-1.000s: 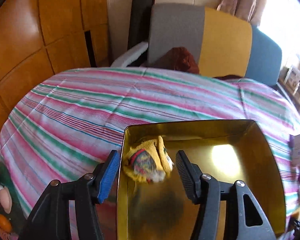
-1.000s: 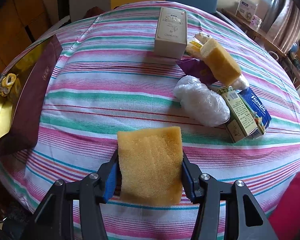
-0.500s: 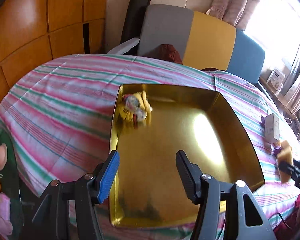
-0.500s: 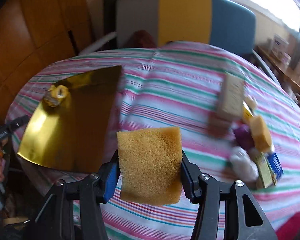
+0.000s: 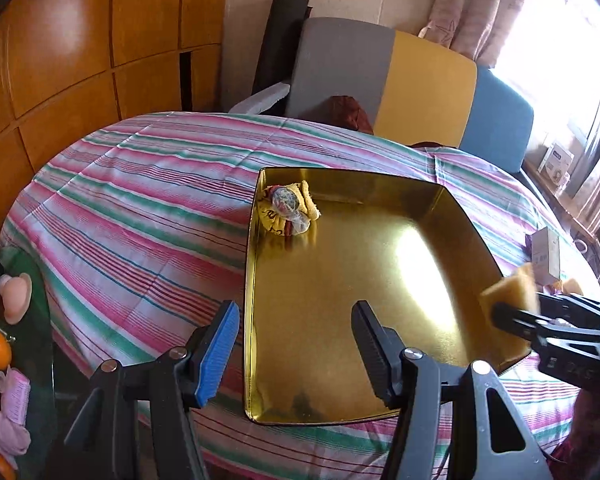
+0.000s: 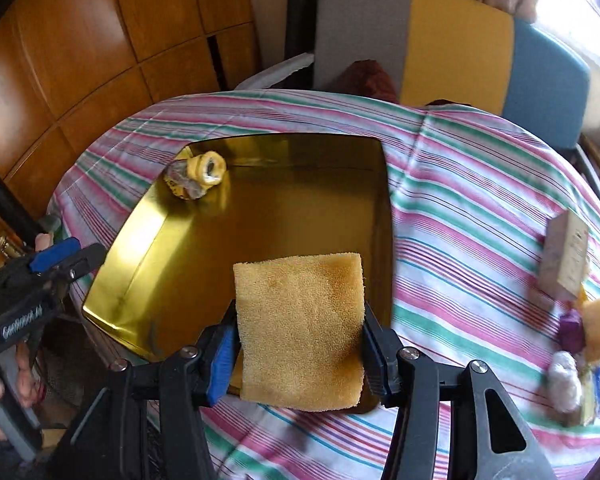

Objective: Organize objects
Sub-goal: 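Carry the yellow sponge with the right tool and release it in the tray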

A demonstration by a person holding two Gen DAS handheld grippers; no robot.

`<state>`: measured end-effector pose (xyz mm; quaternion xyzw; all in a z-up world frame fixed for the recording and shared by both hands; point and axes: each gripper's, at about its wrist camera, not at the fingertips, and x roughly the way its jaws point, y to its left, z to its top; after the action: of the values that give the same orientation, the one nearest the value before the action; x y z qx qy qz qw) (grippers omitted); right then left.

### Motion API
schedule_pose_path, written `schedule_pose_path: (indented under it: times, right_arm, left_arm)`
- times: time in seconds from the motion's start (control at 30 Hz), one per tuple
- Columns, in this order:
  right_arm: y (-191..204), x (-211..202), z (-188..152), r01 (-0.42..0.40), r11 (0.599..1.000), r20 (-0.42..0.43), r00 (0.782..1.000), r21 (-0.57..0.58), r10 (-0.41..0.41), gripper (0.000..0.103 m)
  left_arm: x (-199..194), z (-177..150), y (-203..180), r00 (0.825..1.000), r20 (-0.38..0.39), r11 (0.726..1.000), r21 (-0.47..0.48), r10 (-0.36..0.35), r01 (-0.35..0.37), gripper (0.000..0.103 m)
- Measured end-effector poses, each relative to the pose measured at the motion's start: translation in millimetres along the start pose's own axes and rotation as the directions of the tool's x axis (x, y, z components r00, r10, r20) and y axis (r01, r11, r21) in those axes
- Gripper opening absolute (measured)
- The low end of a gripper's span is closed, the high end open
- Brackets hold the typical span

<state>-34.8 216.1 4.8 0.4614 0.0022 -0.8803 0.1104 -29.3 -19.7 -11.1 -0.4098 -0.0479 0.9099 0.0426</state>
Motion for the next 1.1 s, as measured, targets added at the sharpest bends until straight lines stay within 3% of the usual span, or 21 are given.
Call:
schedule_pose_path:
  times: [0.2,0.47,0.73,0.9,1.1]
  right_arm:
    - [24.6,33.0,19.9,-0.078,0.997,-0.080,0.994,-0.015,0.077,0.055]
    - [77.6,87.1,51.6,-0.129,0.986,-0.190,0.976,-0.103,0.107,0.055]
    - [123.0,146.8,88.7,-0.102,0.988,-0.243,0.967,-0.120,0.070,0.056]
    - [137.4,169.5,109.9,-0.065,0.993,-0.223,0.974,-0.096,0.042,0.057]
    - [128.0,164.2,115.1,-0.099,0.995,-0.187,0.978,-0.029,0.092,0.079]
  left_arm:
    - [0.9,-5.1,14.4,0.999,-0.014,0.998,-0.044,0.038,-0.038,0.059]
    - [-4.3,-7.8,34.5,0.998,-0.001,0.994,-0.090,0.058,-0.058,0.059]
    - [2.0,-8.2,53.3,0.999,-0.023,0.989,-0.136,0.049,-0.052,0.059]
    - [4.1,-8.3,59.1,0.998,-0.027,0.988,-0.148,0.048,-0.052,0.059]
    - [3.8,-7.2,60.9,0.998,-0.020,0.988,-0.142,0.053,-0.055,0.059]
